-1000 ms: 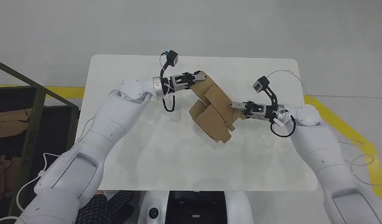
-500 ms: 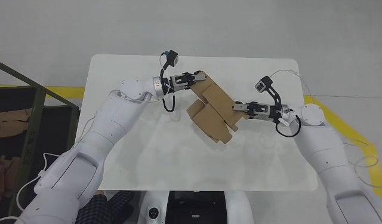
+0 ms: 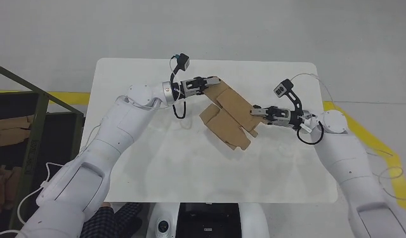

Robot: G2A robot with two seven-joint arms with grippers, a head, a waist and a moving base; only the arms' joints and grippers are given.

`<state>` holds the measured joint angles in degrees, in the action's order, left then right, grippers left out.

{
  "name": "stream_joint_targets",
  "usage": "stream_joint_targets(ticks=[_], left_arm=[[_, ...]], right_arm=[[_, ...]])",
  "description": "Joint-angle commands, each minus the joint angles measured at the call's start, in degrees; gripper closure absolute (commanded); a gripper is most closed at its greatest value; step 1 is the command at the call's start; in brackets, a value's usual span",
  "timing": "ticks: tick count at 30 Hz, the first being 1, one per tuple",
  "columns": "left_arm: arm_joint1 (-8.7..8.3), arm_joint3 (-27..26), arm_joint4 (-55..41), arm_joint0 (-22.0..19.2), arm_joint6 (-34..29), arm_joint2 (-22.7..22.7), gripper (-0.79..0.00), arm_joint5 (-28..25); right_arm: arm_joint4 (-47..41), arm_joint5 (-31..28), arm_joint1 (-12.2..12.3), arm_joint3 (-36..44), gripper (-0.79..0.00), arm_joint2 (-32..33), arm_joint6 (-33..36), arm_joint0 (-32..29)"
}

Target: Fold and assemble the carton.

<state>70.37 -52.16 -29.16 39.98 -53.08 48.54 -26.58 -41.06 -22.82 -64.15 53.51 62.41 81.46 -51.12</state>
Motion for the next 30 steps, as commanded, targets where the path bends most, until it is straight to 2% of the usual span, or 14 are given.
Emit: stream_joint_targets(ticks=[1, 9, 14, 20, 30], left_arm=[[0.0, 0.0, 0.0, 0.0, 0.0, 0.0, -0.785, 0.0], [0.0, 0.0, 0.0, 0.0, 0.0, 0.0, -0.785, 0.0], [0.0, 0.0, 0.0, 0.0, 0.0, 0.0, -0.785, 0.0], [0.0, 0.0, 0.0, 0.0, 0.0, 0.0, -0.785, 0.0], [0.0, 0.0, 0.0, 0.0, 0.0, 0.0, -0.785, 0.0]], right_arm=[[-0.8, 0.09, 0.02, -0.07, 0.0, 0.29, 0.09, -0.14], [-1.37, -3.08, 0.24, -2.13, 0.0, 2.29, -3.21, -1.14], [3.6, -5.35, 0.76, -0.96, 0.0, 3.99, -11.33, -2.15], [9.04, -2.35, 1.51, 7.53, 0.0, 6.38, -23.99, -6.21], [11.31, 6.48, 1.69, 25.15, 0.0, 8.52, -42.18, -16.24]])
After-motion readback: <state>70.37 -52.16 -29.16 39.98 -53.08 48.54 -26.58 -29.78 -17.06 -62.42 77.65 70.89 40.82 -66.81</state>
